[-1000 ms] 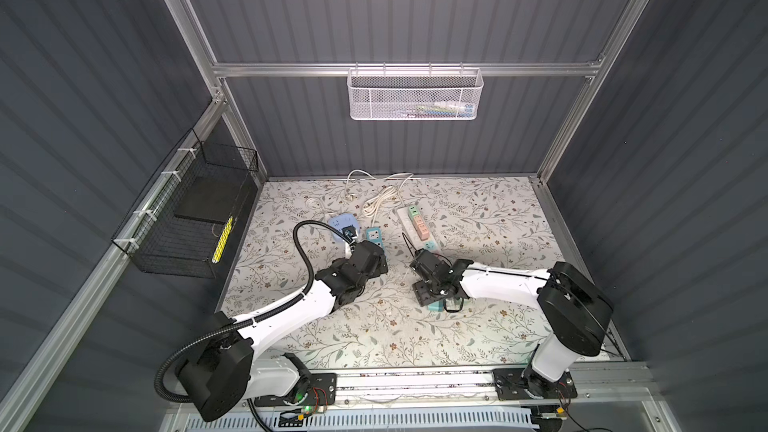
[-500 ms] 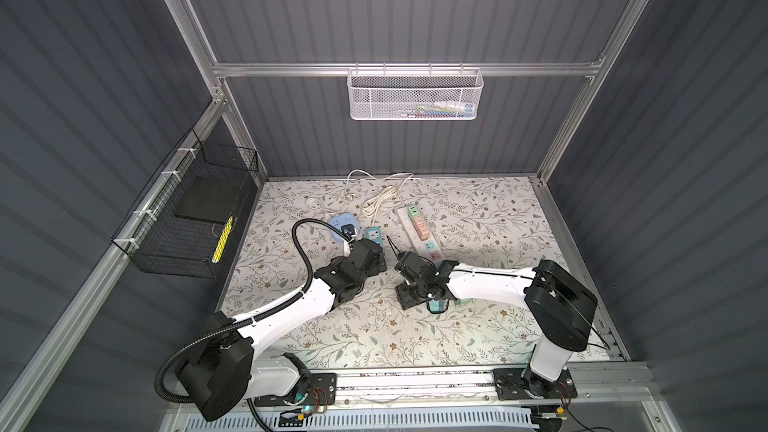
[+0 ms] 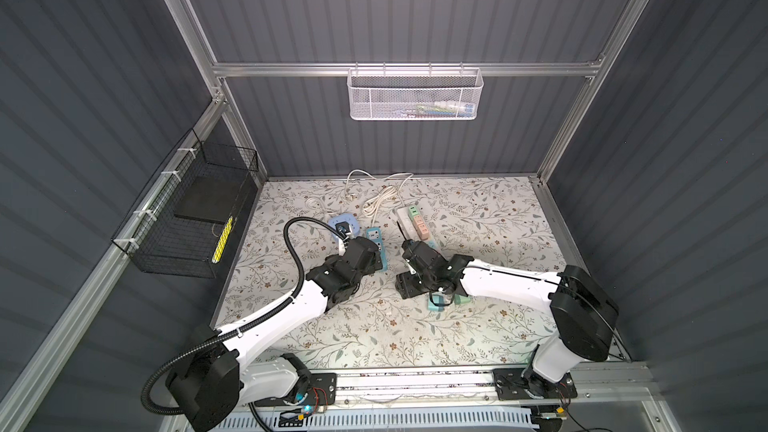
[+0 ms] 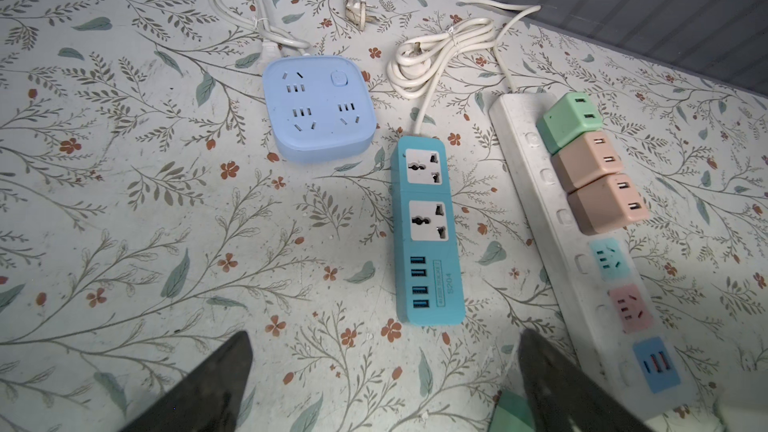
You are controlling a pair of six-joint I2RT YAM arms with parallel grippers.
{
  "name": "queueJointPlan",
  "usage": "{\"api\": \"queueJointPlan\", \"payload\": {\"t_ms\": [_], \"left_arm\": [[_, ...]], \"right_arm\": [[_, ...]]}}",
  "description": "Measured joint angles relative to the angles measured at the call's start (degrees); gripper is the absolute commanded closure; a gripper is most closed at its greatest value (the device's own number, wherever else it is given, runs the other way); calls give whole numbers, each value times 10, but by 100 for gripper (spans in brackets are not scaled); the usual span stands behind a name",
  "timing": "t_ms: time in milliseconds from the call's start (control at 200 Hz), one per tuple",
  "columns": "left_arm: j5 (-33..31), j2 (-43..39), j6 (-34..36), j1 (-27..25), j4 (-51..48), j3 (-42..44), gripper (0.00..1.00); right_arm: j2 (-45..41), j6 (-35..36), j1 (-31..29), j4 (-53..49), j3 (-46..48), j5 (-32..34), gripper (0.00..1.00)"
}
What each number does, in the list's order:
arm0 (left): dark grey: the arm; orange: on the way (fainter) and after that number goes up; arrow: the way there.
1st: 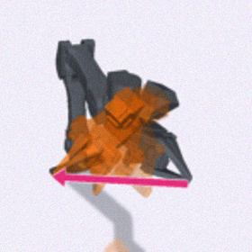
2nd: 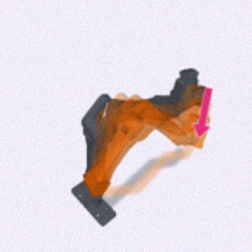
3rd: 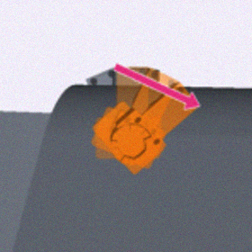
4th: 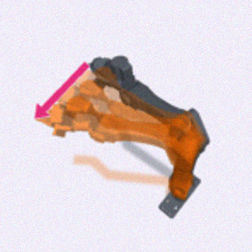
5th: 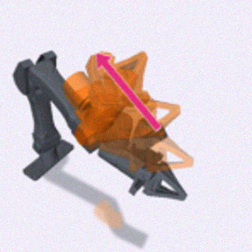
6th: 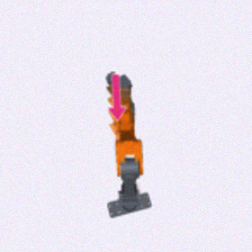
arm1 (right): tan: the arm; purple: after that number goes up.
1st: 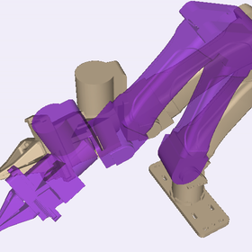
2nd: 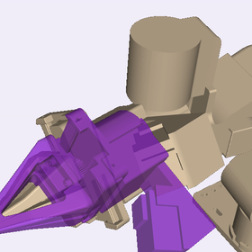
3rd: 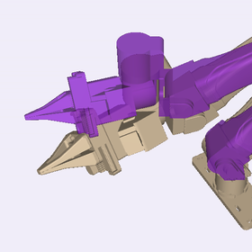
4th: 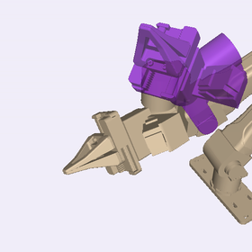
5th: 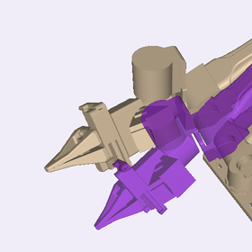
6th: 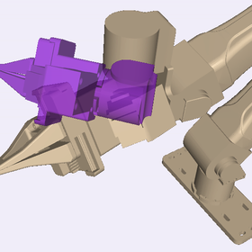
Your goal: Insert the plug
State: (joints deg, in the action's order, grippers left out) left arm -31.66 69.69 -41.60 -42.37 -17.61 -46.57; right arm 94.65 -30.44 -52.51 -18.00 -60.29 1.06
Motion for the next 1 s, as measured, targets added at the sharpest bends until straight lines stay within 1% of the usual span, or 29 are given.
{"api": "queueJointPlan", "payload": {"t_ms": [200, 280, 550, 775, 1001], "left_arm": [[1, -6, -2, 0, -13, 0, 0], [2, -6, -2, 0, -19, 0, 0], [2, 1, -6, 0, -28, 0, 0], [2, 1, -6, 0, -32, 0, 0], [-5, -11, -6, 1, -39, 0, 0]], "right_arm": [[25, -3, 0, 4, 0, -1, 30], [30, -10, 0, 4, 0, -3, 27], [39, -39, 1, 15, 6, -22, 25], [110, -38, 3, 7, -53, -41, 25], [156, -9, 1, -6, -112, -27, 38]]}}
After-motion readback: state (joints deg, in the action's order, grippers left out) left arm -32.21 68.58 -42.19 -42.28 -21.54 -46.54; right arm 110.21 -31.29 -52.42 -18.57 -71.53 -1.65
